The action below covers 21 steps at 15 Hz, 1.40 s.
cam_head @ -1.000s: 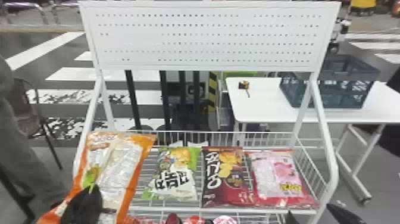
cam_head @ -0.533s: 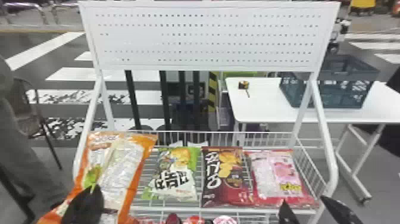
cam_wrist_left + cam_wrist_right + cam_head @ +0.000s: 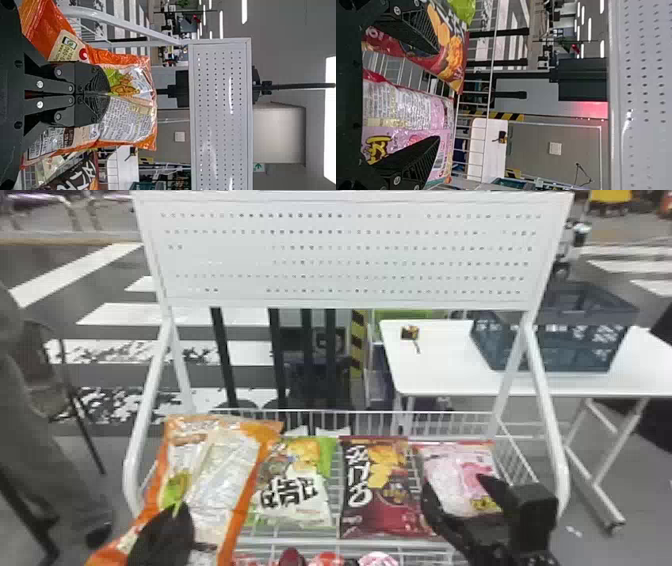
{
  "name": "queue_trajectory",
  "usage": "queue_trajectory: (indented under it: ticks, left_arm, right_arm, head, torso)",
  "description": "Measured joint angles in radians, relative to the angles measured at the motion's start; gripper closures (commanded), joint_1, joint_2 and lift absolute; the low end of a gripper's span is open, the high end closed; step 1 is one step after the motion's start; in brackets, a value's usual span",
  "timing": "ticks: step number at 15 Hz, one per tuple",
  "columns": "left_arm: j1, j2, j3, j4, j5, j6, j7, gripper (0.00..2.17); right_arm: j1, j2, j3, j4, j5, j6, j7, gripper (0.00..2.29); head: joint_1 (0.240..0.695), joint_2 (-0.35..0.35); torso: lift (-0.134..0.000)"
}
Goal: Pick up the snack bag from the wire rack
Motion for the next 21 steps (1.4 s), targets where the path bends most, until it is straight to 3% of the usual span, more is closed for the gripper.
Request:
queue_trajectory:
  ticks: [4,7,9,10,12,13,21]
  left_arm:
    - [-0.006,0.0,-0.007,0.001,-0.009,0.012,0.0,1.88]
    - [-0.01,0.003,-0.008,0.009,-0.008,0.013,0.0,1.88]
    - [-0.014,0.006,-0.008,0.015,-0.004,0.013,0.0,1.88]
    - [-0.015,0.008,-0.007,0.015,-0.003,0.013,0.0,1.88]
    - [-0.015,0.009,-0.006,0.015,-0.002,0.013,0.0,1.88]
    - [-0.015,0.009,-0.005,0.015,-0.002,0.013,0.0,1.88]
    - [-0.006,0.007,-0.004,0.005,-0.005,0.013,0.002,1.88]
  right_arm:
    - [-0.128,0.0,-0.062,0.167,0.02,0.02,-0.003,0.16]
    - [-0.15,0.0,-0.08,0.195,0.016,0.07,-0.001,0.22]
    - [-0.155,0.0,-0.08,0.188,0.014,0.143,0.005,0.43]
    - [-0.159,0.0,-0.08,0.182,0.011,0.184,0.008,0.78]
    - [-0.166,0.0,-0.077,0.167,0.007,0.256,0.01,1.99]
    - [-0.166,0.0,-0.073,0.159,0.005,0.268,0.003,2.13]
    - [-0.107,0.0,-0.038,0.034,0.003,0.221,-0.085,2.13]
  head:
    - [0.499,0.0]
    - [0.499,0.0]
    - [0.499,0.0]
    - [0.499,0.0]
    - [0.499,0.0]
    - [0.499,0.0]
    - [0.499,0.0]
  torso:
    - [0.0]
    - [0.0]
    - [0.0]
    - [0.0]
    - [0.0]
    - [0.0]
    - [0.0]
